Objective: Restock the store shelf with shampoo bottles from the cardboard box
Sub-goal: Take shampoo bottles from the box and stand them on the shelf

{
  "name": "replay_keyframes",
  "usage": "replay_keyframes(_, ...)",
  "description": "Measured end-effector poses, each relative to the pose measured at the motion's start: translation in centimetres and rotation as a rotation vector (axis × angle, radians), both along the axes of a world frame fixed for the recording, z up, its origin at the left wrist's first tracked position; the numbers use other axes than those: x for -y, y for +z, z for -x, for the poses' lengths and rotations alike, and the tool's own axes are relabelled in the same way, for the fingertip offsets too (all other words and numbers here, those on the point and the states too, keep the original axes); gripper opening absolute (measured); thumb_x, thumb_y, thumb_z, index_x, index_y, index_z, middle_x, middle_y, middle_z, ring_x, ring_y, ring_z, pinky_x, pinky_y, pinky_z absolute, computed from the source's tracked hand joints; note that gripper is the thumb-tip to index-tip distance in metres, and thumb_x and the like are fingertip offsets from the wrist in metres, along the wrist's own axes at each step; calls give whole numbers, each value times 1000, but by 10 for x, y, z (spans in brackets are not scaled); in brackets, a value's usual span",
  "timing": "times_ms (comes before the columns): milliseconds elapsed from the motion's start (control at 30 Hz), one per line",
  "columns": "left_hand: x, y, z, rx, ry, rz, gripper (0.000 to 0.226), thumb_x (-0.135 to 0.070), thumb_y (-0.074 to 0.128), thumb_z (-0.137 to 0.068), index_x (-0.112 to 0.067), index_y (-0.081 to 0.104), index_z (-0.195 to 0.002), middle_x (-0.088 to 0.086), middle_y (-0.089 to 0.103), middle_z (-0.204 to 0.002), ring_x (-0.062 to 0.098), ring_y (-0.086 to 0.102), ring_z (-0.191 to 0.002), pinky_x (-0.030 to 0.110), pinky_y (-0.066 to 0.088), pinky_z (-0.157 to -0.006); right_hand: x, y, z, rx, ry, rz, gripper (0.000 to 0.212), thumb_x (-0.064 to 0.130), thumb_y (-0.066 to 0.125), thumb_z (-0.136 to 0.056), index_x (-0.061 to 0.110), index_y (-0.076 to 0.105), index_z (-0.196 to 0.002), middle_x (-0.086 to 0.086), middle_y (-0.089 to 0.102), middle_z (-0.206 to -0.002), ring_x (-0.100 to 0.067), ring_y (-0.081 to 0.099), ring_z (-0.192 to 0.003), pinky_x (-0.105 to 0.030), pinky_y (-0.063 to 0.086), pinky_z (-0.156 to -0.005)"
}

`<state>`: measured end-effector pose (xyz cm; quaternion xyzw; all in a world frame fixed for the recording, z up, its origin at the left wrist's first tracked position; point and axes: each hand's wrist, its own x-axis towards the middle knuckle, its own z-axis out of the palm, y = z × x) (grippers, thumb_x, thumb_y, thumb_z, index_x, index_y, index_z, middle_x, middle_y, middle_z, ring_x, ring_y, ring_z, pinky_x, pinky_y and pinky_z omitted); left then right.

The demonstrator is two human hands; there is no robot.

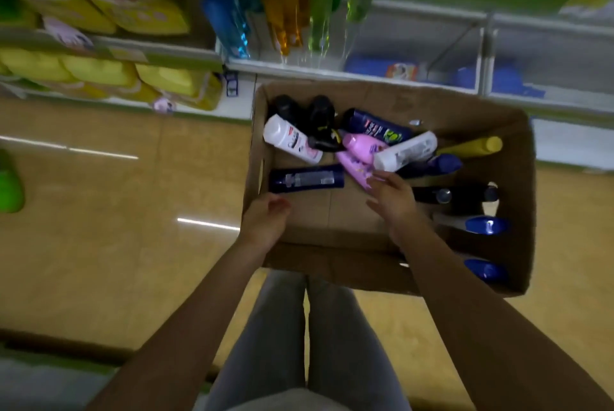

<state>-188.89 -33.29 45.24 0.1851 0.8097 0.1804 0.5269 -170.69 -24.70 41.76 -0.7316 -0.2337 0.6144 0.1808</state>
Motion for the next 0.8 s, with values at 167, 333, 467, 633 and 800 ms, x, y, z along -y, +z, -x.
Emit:
replay_keyframes(167, -11, -29, 0, 50, 40, 53, 19, -27, 50, -97, -22, 59, -113, -5, 56, -97, 3, 48, -82, 18, 35, -62, -8, -55, 20, 5, -25, 94, 27, 7, 52, -96, 7, 57, -122, -14, 57, -96, -17, 53, -82, -33, 49, -75)
replay_keyframes(333, -12, -43, -1, 122, 52, 57, 15, -22, 51, -95, -25, 61, -106, -9, 58, -98, 3, 51, -88, 19, 34, -66, -10, -96, 38, -17, -66, 224, 26, 24, 61, -93, 15, 55, -117, -10, 56, -127, -26, 51, -118, -38, 51, -86)
replay_keyframes(467, -15, -49, 2, 138, 53, 33, 19, -23, 52, -95, -23, 61, -111, -7, 61, -102, 4, 54, -93, 19, 37, -68, -14, -120, 50, -116, -180, 234, 32, 24, 62, -92, 20, 53, -123, -5, 58, -130, -25, 51, -119, -40, 47, -87)
replay_keyframes(633, -16, -52, 9, 144, 55, 6, 19, -28, 53, -95, -25, 62, -111, -5, 63, -107, 9, 57, -102, 18, 40, -77, -20, -138, 66, -162, -320, 262, 30, 20, 67, -90, 14, 59, -118, -7, 63, -120, -26, 57, -114, -47, 50, -97)
replay_keyframes(800, -11, -54, 16, 123, 40, -6, 20, -30, 52, -95, -26, 62, -112, -4, 63, -110, 11, 58, -106, 23, 42, -85, -19, -145, 68, -161, -281, 268, 35, 20, 64, -92, 10, 56, -125, -11, 61, -122, -20, 60, -96, -41, 52, -95)
